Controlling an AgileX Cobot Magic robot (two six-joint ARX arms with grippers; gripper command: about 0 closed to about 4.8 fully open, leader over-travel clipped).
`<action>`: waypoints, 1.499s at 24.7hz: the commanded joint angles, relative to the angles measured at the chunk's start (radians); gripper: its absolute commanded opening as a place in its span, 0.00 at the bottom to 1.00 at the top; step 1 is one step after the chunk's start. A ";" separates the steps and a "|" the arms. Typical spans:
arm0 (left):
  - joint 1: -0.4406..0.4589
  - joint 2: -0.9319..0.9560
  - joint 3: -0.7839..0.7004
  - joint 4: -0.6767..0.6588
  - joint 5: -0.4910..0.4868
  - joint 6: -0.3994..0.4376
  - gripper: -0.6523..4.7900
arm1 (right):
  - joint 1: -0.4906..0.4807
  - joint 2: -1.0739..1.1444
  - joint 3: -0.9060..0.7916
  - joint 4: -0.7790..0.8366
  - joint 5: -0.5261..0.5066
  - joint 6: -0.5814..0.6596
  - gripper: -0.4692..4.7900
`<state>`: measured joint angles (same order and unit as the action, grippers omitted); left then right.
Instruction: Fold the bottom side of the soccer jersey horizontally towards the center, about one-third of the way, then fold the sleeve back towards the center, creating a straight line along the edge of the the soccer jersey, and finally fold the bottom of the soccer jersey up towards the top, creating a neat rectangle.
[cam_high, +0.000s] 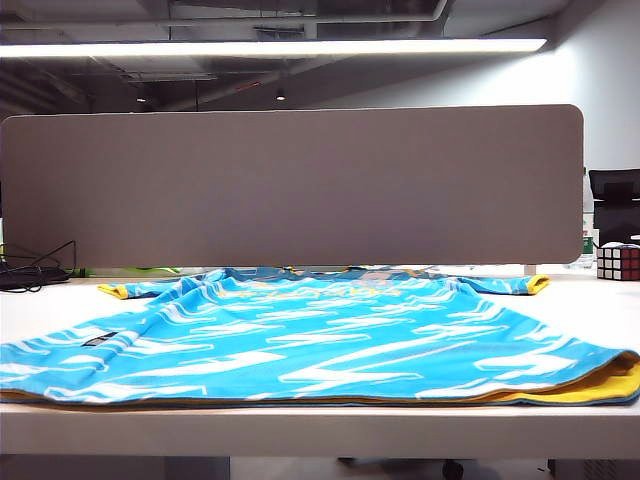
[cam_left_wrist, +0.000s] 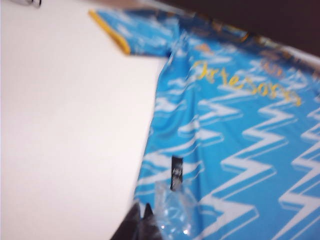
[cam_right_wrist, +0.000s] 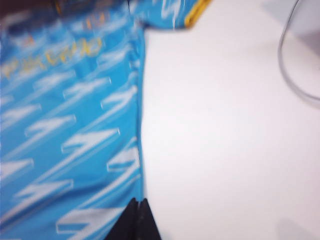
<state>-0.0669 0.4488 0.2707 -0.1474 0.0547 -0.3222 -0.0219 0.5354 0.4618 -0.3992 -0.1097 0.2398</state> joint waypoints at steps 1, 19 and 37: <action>0.154 0.137 0.049 0.000 0.246 0.016 0.11 | -0.001 0.156 0.093 -0.082 -0.005 -0.062 0.08; 0.274 0.652 0.153 0.082 0.493 0.031 0.41 | -0.134 0.648 0.178 -0.014 -0.364 -0.091 0.44; 0.274 0.919 0.243 -0.160 0.505 0.173 0.71 | -0.134 0.840 0.172 0.008 -0.501 -0.076 0.67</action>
<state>0.2104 1.3617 0.5236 -0.1963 0.6216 -0.2085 -0.1566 1.3708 0.6331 -0.3893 -0.5972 0.1646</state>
